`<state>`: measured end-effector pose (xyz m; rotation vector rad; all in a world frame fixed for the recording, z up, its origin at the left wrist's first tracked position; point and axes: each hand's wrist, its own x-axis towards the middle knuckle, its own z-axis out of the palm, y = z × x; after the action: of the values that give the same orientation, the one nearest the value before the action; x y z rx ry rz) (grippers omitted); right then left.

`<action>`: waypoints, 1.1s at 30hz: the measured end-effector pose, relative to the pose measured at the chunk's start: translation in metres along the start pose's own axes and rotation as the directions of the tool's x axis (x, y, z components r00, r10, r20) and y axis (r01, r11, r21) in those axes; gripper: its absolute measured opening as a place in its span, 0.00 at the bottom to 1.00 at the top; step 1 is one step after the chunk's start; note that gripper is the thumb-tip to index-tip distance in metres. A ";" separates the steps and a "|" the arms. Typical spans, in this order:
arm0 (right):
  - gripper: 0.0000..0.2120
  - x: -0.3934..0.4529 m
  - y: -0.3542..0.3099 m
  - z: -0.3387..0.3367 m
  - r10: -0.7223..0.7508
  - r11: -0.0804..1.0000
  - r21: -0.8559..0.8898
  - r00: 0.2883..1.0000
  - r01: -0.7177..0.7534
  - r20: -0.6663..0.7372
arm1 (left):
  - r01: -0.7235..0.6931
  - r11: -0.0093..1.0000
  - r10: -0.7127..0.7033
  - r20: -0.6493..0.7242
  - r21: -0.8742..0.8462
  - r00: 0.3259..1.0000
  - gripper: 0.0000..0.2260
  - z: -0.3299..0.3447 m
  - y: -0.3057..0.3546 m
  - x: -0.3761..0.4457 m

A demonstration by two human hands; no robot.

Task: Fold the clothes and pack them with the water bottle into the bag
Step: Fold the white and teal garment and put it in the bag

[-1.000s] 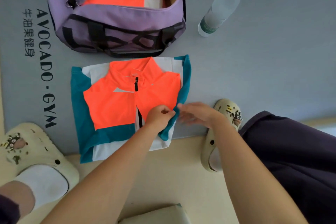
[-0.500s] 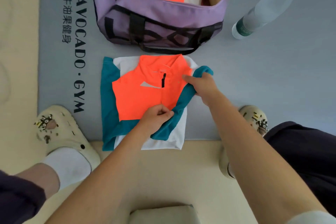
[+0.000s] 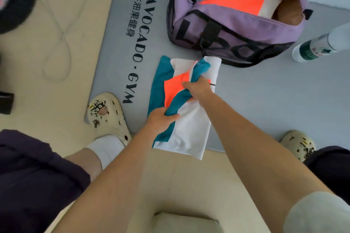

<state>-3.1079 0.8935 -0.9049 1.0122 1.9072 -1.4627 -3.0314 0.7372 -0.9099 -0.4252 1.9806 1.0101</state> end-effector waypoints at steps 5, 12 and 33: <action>0.11 -0.008 -0.015 0.030 -0.036 0.999 -0.015 0.992 0.038 0.122 | 0.058 0.993 -0.062 -0.037 -0.098 0.997 0.09 -0.022 -0.025 0.002; 0.15 -0.020 -0.001 0.011 -0.120 0.993 -0.007 0.992 0.120 0.037 | 0.048 0.998 -0.056 -0.183 -0.049 0.982 0.12 -0.039 -0.044 0.003; 0.05 -0.041 0.111 -0.055 0.023 1.000 0.012 0.998 -0.022 -0.061 | -0.048 0.879 0.308 -0.488 0.475 0.817 0.20 -0.012 0.000 -0.004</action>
<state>-2.9924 0.9511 -0.9210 1.0919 1.9260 -1.4465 -3.0356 0.7274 -0.9026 -0.2871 2.7428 0.5301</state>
